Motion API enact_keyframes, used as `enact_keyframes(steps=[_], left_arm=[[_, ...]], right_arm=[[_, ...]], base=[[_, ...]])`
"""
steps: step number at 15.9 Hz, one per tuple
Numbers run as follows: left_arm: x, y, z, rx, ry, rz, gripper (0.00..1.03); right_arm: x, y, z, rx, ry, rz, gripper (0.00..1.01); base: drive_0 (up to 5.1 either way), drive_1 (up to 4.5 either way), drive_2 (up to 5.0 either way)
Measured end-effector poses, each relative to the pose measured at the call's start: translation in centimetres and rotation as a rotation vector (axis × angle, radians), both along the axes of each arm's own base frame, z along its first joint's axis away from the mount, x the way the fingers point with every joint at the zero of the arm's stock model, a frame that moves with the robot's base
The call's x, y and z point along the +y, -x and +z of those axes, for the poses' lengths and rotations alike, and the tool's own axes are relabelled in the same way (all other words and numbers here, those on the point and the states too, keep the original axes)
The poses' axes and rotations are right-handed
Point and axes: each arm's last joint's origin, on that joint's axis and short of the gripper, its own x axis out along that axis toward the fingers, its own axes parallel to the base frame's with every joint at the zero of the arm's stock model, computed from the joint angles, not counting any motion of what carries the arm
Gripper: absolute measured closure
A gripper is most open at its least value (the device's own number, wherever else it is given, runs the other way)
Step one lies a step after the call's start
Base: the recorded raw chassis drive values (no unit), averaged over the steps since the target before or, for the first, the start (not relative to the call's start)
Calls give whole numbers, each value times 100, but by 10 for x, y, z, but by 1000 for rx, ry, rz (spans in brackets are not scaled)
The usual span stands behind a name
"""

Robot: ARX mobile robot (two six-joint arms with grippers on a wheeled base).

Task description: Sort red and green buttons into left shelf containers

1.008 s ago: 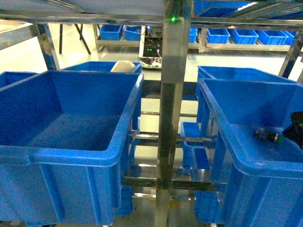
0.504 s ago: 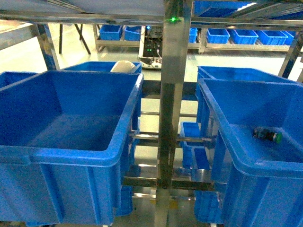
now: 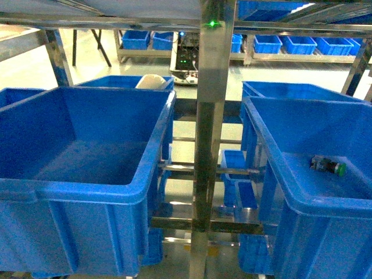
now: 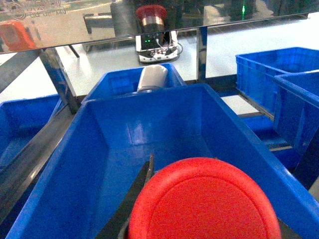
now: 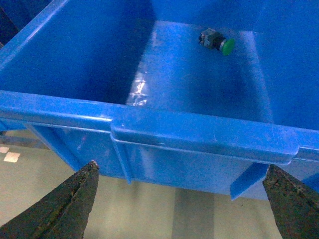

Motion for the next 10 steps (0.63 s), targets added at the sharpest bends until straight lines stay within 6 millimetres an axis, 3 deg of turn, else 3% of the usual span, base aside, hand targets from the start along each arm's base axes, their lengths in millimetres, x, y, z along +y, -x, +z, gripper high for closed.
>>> enact_keyframes(steps=[4, 7, 10], left_arm=[[-2, -11, 2, 25, -1, 11, 77], [-4, -23, -17, 114, -9, 9, 77], [-2, -53, -33, 197, -5, 11, 77]], right_arm=[[0, 0, 0, 0, 0, 0, 3], [0, 0, 0, 0, 0, 0, 3], [0, 0, 0, 0, 0, 0, 3]], base=[[0, 0, 0], [0, 0, 0], [0, 0, 0]])
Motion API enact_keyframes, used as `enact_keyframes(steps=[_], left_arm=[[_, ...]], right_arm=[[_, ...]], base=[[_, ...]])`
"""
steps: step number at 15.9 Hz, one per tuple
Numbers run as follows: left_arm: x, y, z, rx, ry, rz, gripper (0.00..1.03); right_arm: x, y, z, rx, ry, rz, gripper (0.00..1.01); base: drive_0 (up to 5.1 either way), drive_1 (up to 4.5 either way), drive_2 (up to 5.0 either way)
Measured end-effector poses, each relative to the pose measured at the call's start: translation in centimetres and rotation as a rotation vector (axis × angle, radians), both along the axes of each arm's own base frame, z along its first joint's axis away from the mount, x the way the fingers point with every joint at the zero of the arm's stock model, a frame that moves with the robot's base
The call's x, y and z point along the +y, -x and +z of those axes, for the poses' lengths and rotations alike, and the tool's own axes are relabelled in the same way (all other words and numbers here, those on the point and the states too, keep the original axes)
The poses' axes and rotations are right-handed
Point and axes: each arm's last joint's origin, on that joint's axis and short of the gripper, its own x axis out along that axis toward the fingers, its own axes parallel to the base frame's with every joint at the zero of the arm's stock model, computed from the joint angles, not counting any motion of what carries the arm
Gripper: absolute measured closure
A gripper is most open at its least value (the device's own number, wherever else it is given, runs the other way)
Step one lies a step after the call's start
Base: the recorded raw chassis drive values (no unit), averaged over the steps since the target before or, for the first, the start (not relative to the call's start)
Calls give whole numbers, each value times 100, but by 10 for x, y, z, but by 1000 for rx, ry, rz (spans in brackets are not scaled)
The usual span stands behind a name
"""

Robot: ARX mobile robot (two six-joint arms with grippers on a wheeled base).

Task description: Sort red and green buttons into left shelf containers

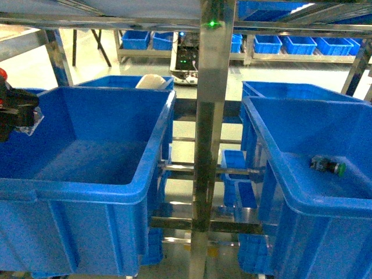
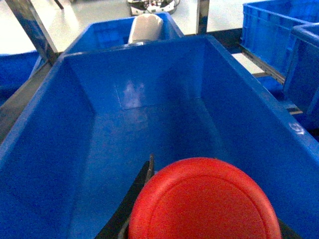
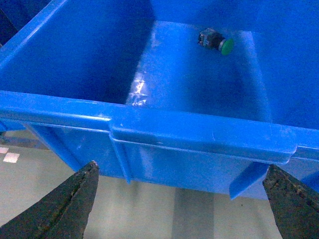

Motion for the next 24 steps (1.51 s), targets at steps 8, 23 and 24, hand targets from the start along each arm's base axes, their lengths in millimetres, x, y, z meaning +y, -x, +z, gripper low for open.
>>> enact_keyframes(steps=[8, 23, 24], left_arm=[[28, -54, -47, 281, 6, 75, 77], [55, -148, -77, 548, 108, 146, 77], [56, -148, -77, 548, 109, 149, 77]], right_arm=[[0, 0, 0, 1, 0, 0, 3], [0, 0, 0, 0, 0, 0, 3], [0, 0, 0, 0, 0, 0, 3]], base=[[0, 0, 0], [0, 0, 0], [0, 0, 0]])
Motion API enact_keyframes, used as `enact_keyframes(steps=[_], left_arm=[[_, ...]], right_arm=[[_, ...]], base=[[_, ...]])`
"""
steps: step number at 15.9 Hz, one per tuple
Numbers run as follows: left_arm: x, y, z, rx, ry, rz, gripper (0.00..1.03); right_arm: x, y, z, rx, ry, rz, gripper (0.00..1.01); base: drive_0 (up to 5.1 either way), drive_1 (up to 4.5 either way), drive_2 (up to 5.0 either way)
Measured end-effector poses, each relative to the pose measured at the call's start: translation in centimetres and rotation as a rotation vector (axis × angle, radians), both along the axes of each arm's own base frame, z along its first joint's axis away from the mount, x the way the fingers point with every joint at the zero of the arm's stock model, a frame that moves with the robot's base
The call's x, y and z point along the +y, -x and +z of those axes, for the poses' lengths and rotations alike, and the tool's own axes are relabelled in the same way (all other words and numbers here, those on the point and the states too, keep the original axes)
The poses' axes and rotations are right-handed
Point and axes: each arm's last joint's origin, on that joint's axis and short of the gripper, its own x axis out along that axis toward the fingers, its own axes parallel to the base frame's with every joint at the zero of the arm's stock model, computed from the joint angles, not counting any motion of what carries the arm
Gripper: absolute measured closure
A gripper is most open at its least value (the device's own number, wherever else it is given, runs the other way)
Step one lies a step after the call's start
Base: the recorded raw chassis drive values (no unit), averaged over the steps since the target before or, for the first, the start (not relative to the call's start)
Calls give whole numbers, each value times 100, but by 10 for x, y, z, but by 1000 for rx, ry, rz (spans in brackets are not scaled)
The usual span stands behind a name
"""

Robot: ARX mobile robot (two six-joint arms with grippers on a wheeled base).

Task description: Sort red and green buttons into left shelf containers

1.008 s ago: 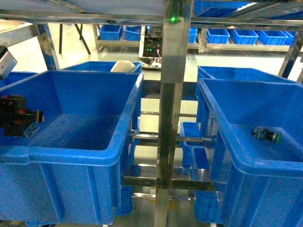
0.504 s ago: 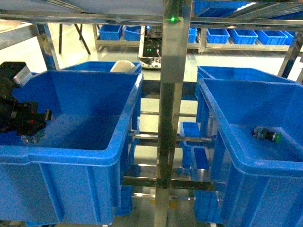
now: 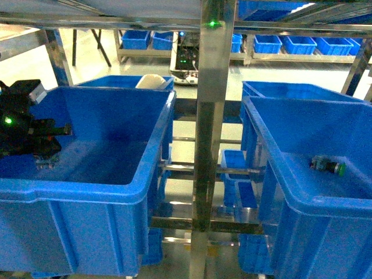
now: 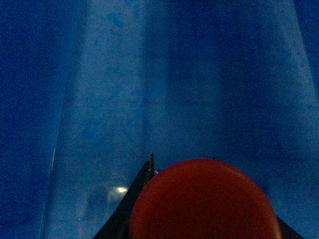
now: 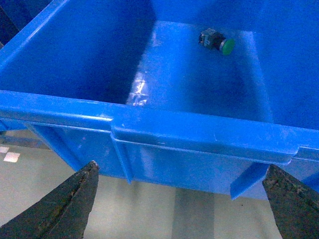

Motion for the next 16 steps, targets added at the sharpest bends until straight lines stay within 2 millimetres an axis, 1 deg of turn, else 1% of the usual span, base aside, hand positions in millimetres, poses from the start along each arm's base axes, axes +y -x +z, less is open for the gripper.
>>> enact_keyframes(steps=[2, 3, 5, 6, 7, 10, 11, 14, 15, 16], left_arm=[[2, 4, -5, -3, -1, 3, 54], [2, 7, -9, 6, -1, 1, 45], [5, 14, -15, 16, 9, 0, 24], [5, 15, -12, 5, 14, -6, 13], [5, 14, -6, -18, 18, -10, 4], [-1, 20, 30, -110, 32, -35, 5], [-5, 26, 32, -112, 36, -46, 5], [-17, 39, 18, -73, 50, -65, 5], [-25, 48, 26, -93, 78, -78, 5], [-26, 50, 32, -118, 85, -73, 5]], right_arm=[[0, 0, 0, 0, 0, 0, 3], [0, 0, 0, 0, 0, 0, 3], [0, 0, 0, 0, 0, 0, 3], [0, 0, 0, 0, 0, 0, 3], [0, 0, 0, 0, 0, 0, 3], [0, 0, 0, 0, 0, 0, 3], [0, 0, 0, 0, 0, 0, 3], [0, 0, 0, 0, 0, 0, 3], [0, 0, 0, 0, 0, 0, 3], [0, 0, 0, 0, 0, 0, 3]], base=[[0, 0, 0], [0, 0, 0], [0, 0, 0], [0, 0, 0], [0, 0, 0], [0, 0, 0], [0, 0, 0], [0, 0, 0], [0, 0, 0], [0, 0, 0]])
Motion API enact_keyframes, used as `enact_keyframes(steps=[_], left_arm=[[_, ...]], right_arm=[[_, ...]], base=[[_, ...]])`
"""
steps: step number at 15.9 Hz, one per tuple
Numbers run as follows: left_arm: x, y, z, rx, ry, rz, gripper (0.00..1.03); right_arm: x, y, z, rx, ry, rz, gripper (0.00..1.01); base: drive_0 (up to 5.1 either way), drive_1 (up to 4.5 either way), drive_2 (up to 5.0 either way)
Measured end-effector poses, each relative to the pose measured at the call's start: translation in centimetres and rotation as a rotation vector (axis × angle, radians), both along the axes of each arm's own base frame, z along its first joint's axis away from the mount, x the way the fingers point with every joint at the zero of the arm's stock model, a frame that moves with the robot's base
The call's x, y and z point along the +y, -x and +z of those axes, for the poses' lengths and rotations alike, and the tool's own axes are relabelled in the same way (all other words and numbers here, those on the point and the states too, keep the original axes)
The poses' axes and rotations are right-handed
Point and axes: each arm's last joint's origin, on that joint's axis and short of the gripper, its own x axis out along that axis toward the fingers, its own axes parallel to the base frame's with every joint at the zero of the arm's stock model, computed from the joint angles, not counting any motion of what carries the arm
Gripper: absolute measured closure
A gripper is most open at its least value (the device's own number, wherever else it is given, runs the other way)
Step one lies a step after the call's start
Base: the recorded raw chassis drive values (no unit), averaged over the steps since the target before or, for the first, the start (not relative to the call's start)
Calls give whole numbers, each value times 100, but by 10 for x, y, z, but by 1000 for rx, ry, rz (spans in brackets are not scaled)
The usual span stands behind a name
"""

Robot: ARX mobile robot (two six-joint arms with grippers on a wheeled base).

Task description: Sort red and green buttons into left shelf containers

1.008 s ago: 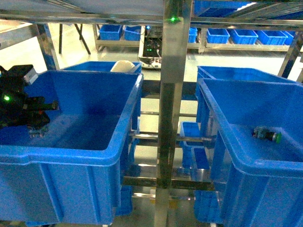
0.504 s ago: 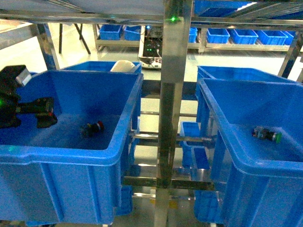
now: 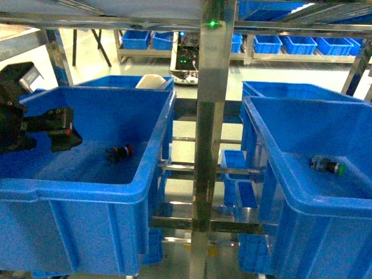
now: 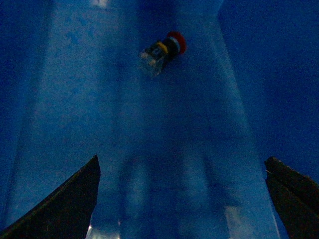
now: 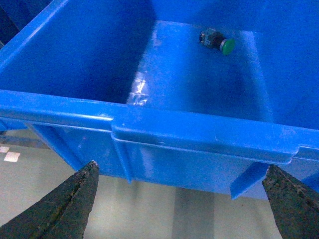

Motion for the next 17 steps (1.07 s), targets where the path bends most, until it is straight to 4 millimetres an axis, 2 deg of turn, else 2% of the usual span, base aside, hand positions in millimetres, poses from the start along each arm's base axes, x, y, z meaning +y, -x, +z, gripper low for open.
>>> enact_keyframes(steps=[2, 7, 12, 16, 17], left_arm=[[-2, 4, 12, -35, 14, -4, 5], [5, 22, 16, -44, 40, 29, 5], [3, 36, 50, -170, 46, 28, 5], [5, 73, 50, -175, 51, 93, 5], [6, 78, 50, -178, 59, 101, 5]], right_arm=[[0, 0, 0, 0, 0, 0, 3], [0, 0, 0, 1, 0, 0, 3], [0, 0, 0, 1, 0, 0, 3], [0, 0, 0, 0, 0, 0, 3], [0, 0, 0, 0, 0, 0, 3]], base=[[0, 0, 0], [0, 0, 0], [0, 0, 0], [0, 0, 0], [0, 0, 0]])
